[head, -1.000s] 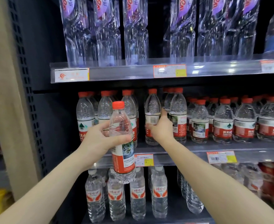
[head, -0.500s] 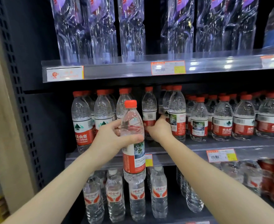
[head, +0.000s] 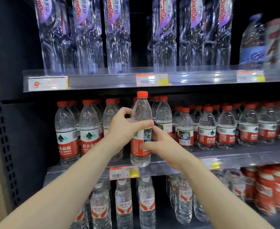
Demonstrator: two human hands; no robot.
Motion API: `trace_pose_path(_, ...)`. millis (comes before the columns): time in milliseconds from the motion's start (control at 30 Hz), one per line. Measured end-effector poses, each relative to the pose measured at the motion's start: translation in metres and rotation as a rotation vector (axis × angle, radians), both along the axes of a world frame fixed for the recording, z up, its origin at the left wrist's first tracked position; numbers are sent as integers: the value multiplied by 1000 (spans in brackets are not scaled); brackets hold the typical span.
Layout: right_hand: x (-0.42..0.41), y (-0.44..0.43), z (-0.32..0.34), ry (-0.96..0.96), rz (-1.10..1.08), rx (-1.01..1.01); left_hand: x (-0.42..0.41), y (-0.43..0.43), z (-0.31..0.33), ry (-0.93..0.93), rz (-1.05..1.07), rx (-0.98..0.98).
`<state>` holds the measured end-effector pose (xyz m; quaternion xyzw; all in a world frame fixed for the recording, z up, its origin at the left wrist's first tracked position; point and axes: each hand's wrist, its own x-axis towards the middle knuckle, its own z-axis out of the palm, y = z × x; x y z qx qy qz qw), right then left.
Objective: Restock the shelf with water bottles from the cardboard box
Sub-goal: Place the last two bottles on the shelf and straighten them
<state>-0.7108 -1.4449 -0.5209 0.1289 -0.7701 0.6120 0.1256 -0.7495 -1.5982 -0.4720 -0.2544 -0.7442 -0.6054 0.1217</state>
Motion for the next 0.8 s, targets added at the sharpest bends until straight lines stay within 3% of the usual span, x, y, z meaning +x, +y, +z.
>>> trace_pose_path(133, -18, -1, -1, 29, -84, -88, -17, 14, -5, -15, 5, 64)
trace_pose_path(267, -41, -3, -4, 76, -248, 28, -31, 17, -24, -33, -48, 0)
trace_pose_path(467, -53, -10, -13, 92, -392, 116, -39, 21, -61, -48, 109, -151)
trace_pose_path(800, -63, 0, -23, 57, -334, 319, -56, 20, -81, -124, 65, -126)
